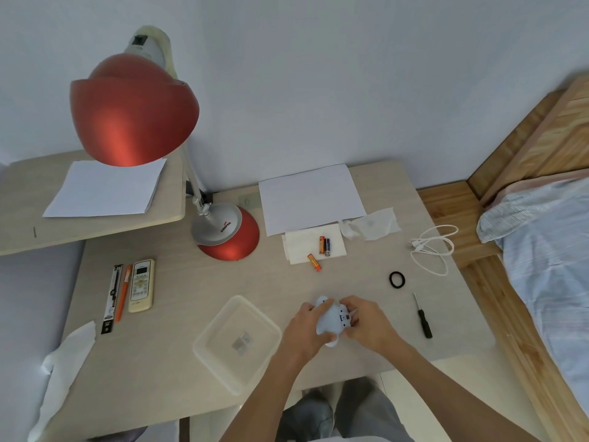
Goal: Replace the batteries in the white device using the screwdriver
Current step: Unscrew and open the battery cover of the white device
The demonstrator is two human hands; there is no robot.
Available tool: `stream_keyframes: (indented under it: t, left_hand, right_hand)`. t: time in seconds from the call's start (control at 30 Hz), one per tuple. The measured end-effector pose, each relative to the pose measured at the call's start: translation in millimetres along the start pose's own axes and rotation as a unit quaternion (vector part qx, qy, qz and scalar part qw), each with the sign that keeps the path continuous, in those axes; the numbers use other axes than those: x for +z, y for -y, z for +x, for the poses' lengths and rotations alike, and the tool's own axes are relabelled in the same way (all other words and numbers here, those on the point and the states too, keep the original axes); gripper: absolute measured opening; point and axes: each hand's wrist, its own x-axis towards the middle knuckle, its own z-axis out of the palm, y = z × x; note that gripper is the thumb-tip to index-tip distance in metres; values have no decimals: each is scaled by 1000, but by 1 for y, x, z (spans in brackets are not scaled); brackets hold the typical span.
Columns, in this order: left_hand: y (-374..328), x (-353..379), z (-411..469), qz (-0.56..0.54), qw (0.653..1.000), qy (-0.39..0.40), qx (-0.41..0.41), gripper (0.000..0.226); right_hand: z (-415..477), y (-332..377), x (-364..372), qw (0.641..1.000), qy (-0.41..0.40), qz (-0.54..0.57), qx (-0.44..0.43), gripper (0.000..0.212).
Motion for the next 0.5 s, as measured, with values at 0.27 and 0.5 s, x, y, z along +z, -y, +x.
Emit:
stream_keyframes:
  t: [0.27, 0.5]
  left_hand:
    - [9, -18, -14, 126, 990, -41, 53, 81]
    - [21, -31, -5, 250, 960, -22, 125, 86]
  right_hand:
    - [3, 1, 1, 999, -13, -21, -21, 37]
    - [3, 7, 1, 998, 2, -57, -32, 32]
